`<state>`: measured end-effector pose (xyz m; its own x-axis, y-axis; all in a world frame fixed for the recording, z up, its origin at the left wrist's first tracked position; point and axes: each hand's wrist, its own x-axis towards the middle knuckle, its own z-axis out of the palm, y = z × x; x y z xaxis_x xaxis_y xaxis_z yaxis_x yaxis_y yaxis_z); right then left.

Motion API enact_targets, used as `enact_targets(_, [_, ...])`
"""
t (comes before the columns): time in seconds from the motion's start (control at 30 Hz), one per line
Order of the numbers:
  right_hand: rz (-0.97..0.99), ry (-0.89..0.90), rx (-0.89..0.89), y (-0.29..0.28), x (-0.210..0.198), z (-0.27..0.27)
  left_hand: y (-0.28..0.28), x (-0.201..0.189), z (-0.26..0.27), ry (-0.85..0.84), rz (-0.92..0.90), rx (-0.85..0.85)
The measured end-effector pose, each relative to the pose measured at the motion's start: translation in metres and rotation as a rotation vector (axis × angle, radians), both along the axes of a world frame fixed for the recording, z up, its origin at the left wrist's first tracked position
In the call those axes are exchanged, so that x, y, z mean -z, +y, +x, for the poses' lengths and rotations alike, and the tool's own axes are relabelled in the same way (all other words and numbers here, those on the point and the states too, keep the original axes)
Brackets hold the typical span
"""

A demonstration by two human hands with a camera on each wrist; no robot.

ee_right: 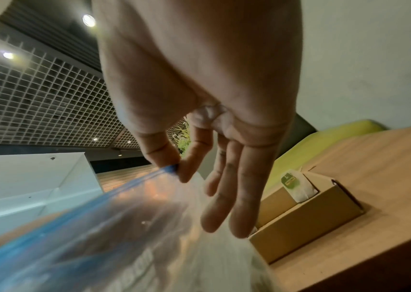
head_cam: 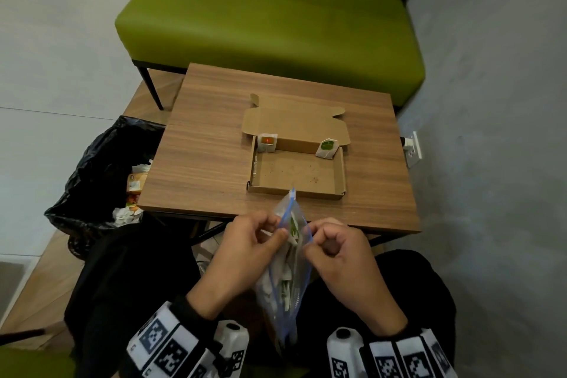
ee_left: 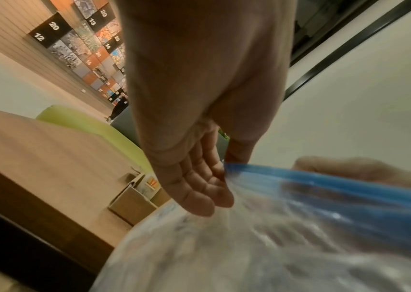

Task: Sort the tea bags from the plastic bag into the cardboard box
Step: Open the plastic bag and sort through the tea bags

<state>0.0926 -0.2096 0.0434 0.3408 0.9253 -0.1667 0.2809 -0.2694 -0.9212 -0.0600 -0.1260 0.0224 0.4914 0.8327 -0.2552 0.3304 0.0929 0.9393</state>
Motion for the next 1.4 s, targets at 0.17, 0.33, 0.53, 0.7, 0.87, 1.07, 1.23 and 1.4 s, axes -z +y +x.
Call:
enact_targets(0.17, [-0.116, 0.154, 0.251, -0.003, 0.004, 0.011, 0.005, -0.008, -0.012, -0.145, -0.206, -0.044])
enact_targets(0.33, [-0.202, 0.343, 0.276, -0.002, 0.006, 0.018, 0.007, -0.012, -0.01, -0.417, -0.713, -0.149])
enact_targets(0.53, [-0.335, 0.519, 0.13, 0.002, 0.003, 0.014, 0.005, 0.001, -0.005, -0.346, -0.898, -0.18])
enact_targets(0.7, [-0.285, 0.67, 0.111, 0.002, 0.002, 0.011, -0.008, 0.015, -0.006, 0.104, -0.041, -0.109])
enact_targets(0.87, [-0.25, 0.61, 0.104, 0.006, 0.002, 0.007, -0.006, 0.003, -0.006, 0.153, 0.547, 0.212])
enact_targets(1.07, [-0.189, 0.646, 0.073, 0.009, 0.001, 0.011, 0.003, 0.001, 0.003, 0.03, 0.169, 0.231])
enact_targets(1.23, [-0.183, 0.097, 0.203, -0.001, 0.01, 0.018, 0.002, -0.001, 0.003, -0.146, -0.16, -0.163])
enact_targets(1.4, [-0.402, -0.223, -0.043, -0.01, 0.006, 0.023, -0.011, -0.002, 0.006, -0.14, -0.011, -0.305])
